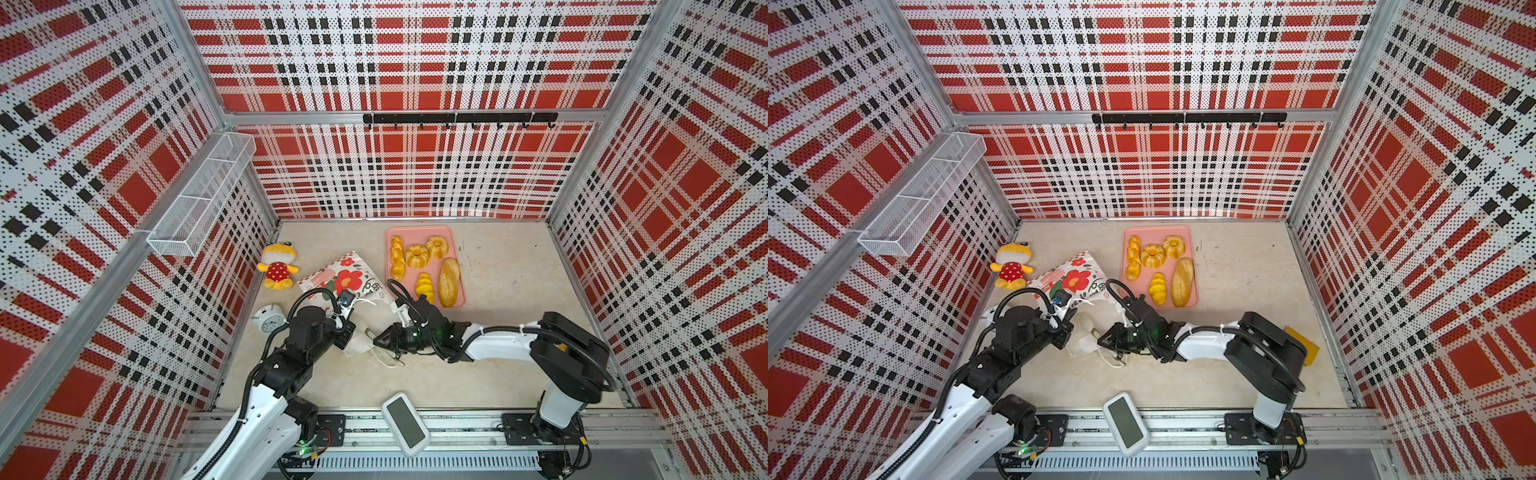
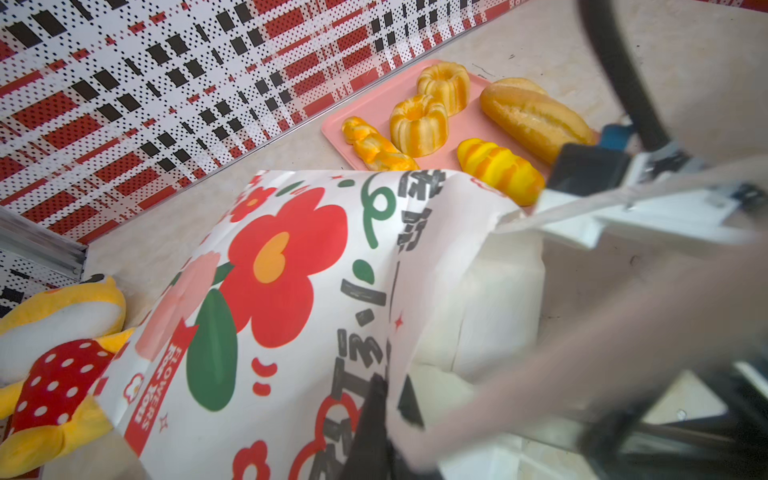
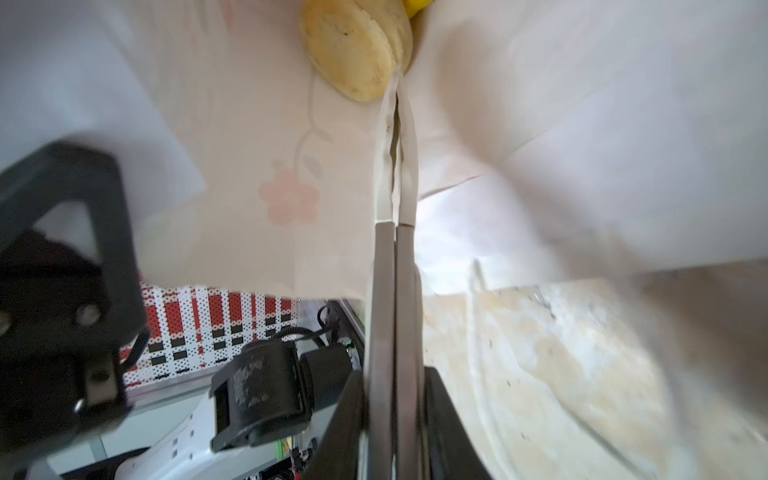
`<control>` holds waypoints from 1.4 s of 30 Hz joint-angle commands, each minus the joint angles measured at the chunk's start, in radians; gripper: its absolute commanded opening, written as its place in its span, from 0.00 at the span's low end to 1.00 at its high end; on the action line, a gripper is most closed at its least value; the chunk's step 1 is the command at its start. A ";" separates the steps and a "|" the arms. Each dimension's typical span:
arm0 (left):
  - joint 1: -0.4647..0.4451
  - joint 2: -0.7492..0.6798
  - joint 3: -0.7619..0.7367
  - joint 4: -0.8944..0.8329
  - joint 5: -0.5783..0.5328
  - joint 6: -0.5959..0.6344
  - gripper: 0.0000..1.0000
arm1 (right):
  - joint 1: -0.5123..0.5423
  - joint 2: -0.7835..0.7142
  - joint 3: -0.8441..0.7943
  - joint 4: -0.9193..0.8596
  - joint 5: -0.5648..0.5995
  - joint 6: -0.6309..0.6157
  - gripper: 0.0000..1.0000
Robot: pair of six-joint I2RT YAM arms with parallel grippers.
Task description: Take the fake bread out of the paper bag
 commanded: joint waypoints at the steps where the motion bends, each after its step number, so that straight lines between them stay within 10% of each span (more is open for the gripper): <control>1: 0.003 0.006 0.013 0.012 -0.040 -0.023 0.00 | 0.004 -0.136 -0.059 -0.025 0.053 -0.046 0.00; 6: -0.001 0.007 0.007 0.032 -0.039 -0.052 0.00 | 0.014 -0.233 -0.070 -0.156 0.086 -0.096 0.00; 13: -0.016 0.018 0.005 0.060 -0.061 -0.109 0.00 | 0.028 -0.130 -0.050 0.094 0.076 0.021 0.36; 26: -0.019 0.059 0.028 0.063 -0.087 -0.153 0.00 | 0.152 0.137 -0.008 0.471 0.169 0.166 0.35; 42: -0.027 0.042 0.040 0.018 -0.055 -0.121 0.00 | 0.057 0.323 0.163 0.403 0.091 0.144 0.41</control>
